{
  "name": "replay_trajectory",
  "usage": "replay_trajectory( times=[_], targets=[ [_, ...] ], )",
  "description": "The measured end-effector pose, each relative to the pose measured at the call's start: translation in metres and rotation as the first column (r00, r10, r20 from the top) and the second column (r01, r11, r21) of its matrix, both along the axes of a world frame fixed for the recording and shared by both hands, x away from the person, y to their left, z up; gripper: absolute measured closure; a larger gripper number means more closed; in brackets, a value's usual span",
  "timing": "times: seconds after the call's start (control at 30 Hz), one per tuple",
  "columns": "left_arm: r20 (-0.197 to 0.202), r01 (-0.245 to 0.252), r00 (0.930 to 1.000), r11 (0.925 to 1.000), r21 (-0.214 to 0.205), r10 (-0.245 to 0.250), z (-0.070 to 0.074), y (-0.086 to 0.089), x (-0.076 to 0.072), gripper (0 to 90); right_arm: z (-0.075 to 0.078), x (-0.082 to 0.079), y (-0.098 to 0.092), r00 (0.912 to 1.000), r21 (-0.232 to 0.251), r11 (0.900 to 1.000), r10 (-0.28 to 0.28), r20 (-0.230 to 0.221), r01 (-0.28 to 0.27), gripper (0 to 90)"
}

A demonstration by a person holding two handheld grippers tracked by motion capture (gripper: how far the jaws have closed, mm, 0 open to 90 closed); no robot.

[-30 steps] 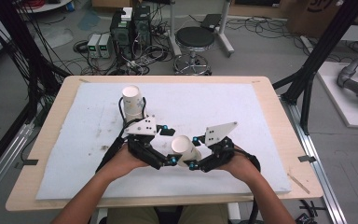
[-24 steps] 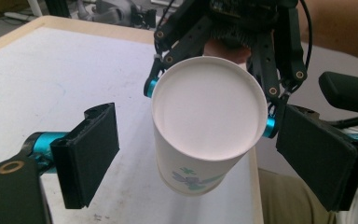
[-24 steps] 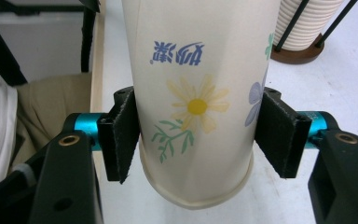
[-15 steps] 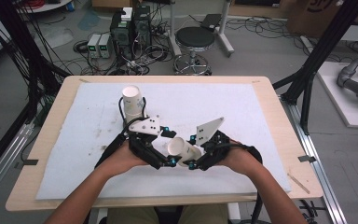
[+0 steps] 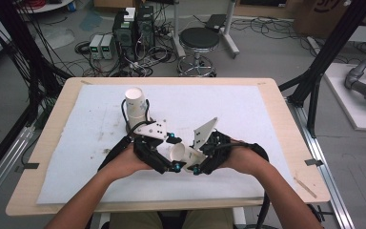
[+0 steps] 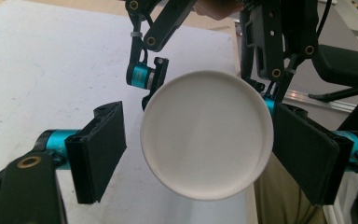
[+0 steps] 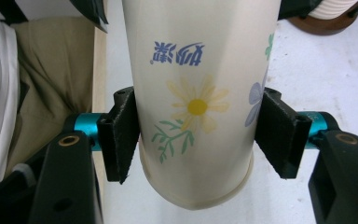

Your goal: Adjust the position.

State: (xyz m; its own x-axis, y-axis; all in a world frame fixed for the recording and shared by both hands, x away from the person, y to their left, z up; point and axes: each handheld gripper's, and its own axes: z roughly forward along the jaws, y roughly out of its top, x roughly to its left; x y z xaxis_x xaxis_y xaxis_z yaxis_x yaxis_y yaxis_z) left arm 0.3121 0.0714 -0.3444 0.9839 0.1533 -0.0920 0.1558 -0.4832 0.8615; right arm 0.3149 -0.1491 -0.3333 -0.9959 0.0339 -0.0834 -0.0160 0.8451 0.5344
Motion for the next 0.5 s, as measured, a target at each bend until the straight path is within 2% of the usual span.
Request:
replay_trajectory(
  times=[0.3,0.37,0.5],
  targets=[
    [-0.011,0.024,0.9997,0.9992,0.033,-0.023,-0.0025,-0.0023,0.0005,26.8,-0.0040,-0.0025,0.0058,0.9999,-0.046,0.9988,0.017,0.003,-0.017,35.8],
    [-0.012,0.025,0.9996,0.9994,0.026,-0.024,-0.0034,-0.0029,0.0006,27.8,-0.0040,-0.0027,0.0058,0.9999,-0.050,0.9986,0.015,0.000,-0.015,35.8],
    [-0.012,0.043,0.9990,0.9979,0.049,-0.042,-0.0048,-0.0045,0.0010,32.6,-0.0041,-0.0027,0.0060,0.9999,-0.060,0.9980,0.017,-0.003,-0.017,35.8]
  ],
)
